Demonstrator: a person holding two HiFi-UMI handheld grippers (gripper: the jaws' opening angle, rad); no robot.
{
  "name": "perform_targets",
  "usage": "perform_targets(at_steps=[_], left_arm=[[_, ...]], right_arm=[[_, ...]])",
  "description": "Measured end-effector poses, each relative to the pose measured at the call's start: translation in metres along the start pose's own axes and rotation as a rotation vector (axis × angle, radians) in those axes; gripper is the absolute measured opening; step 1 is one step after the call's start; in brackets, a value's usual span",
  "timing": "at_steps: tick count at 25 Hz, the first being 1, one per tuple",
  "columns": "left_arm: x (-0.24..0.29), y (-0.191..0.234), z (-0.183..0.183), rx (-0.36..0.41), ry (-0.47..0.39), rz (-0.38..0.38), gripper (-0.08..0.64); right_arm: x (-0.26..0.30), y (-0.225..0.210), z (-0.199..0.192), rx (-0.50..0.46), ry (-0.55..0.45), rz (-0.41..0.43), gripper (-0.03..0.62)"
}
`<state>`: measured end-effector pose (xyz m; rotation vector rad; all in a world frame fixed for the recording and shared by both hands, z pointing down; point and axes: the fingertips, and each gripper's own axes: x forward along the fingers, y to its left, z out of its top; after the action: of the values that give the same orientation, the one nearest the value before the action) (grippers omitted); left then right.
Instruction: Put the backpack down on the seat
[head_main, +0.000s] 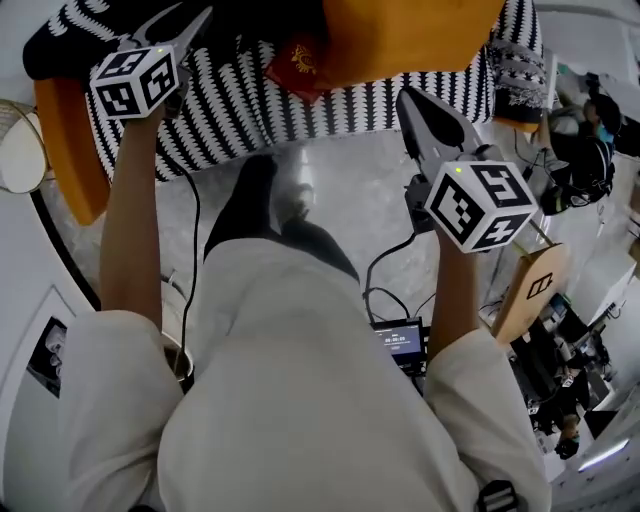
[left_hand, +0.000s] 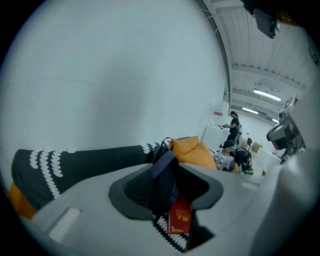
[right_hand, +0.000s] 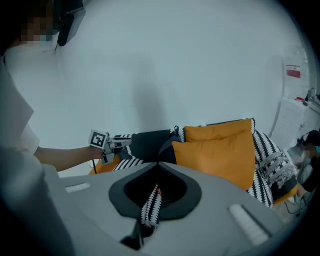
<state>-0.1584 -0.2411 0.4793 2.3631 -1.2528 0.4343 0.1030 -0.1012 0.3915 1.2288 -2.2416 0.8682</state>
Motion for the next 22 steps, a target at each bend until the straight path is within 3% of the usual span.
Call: perform_targets(at_steps=[4,11,22], left_arm=[[-0.049,-0.041,0.004,0.041,-0.050,0.012,0.134],[-0.140,-0.108,0.020,0.084,-0.174,0.058,0.005],[-0.294,-0.199,0.042,0.163,-0.289,0.183,0.003]], right_arm=[[-0.029,0.018,-0.010,-0.046,-0.038,0.022,0.006],[-0.086,0.057,-0.018,-0.112,-0.118,0.056,0.006],[-0.174,0.131,-0.025,-0.258,-0.241,0.159,0.006]])
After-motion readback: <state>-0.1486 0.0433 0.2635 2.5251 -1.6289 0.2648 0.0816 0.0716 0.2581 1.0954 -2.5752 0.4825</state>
